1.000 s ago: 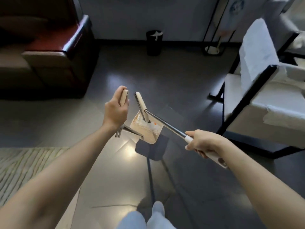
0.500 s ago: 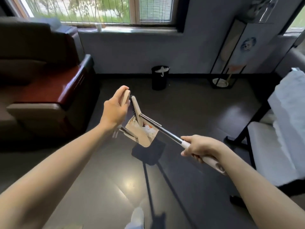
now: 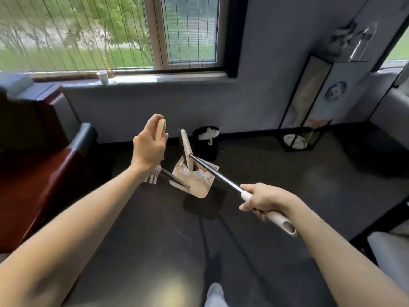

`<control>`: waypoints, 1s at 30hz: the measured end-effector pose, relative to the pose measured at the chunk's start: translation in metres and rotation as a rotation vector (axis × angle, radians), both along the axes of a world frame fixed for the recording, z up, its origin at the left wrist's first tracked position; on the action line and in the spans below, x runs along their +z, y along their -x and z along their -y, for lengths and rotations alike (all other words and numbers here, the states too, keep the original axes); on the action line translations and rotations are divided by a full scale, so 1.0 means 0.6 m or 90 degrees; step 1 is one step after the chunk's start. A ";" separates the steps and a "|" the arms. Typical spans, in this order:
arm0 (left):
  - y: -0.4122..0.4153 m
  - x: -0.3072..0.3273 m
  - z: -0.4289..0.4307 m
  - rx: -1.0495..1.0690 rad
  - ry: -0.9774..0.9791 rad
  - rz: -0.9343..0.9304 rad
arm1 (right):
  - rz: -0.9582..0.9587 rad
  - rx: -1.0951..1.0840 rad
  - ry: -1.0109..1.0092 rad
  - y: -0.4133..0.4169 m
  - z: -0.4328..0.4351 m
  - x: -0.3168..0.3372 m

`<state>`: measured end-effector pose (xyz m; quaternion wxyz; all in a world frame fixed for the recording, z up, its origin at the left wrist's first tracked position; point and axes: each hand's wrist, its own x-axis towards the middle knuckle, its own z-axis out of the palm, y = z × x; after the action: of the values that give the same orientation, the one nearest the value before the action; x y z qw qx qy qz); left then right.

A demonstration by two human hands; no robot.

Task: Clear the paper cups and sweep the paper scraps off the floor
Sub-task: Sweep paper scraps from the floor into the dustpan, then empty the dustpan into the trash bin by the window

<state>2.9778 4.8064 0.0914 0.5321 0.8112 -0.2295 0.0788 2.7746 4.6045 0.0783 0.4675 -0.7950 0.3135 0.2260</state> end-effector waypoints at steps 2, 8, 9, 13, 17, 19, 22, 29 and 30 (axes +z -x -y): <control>-0.088 0.015 0.053 -0.002 0.002 0.013 | 0.007 -0.017 -0.009 -0.089 0.050 0.010; -0.326 0.037 0.165 0.000 -0.018 0.026 | -0.001 -0.064 -0.044 -0.319 0.164 0.037; -0.366 0.041 0.183 -0.007 -0.022 0.023 | -0.001 -0.069 -0.044 -0.354 0.180 0.041; -0.534 0.054 0.260 -0.066 -0.048 0.016 | 0.003 -0.086 -0.031 -0.485 0.233 0.042; -0.701 0.070 0.334 -0.140 -0.132 0.081 | 0.040 -0.153 -0.046 -0.603 0.260 0.026; -0.758 0.077 0.356 -0.162 -0.183 0.106 | 0.051 -0.195 -0.068 -0.651 0.264 0.024; -0.823 0.091 0.376 -0.207 -0.236 0.194 | 0.069 -0.242 -0.106 -0.707 0.275 0.029; -0.873 0.050 0.457 -0.330 -0.433 0.261 | 0.105 -0.316 -0.102 -0.729 0.316 0.036; -0.865 0.043 0.468 -0.342 -0.455 0.243 | 0.115 -0.321 -0.095 -0.726 0.317 0.032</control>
<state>3.4971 4.5258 0.1172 0.1698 0.8263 -0.5369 0.0023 3.2101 4.4144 0.0975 0.5922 -0.6722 0.4413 0.0528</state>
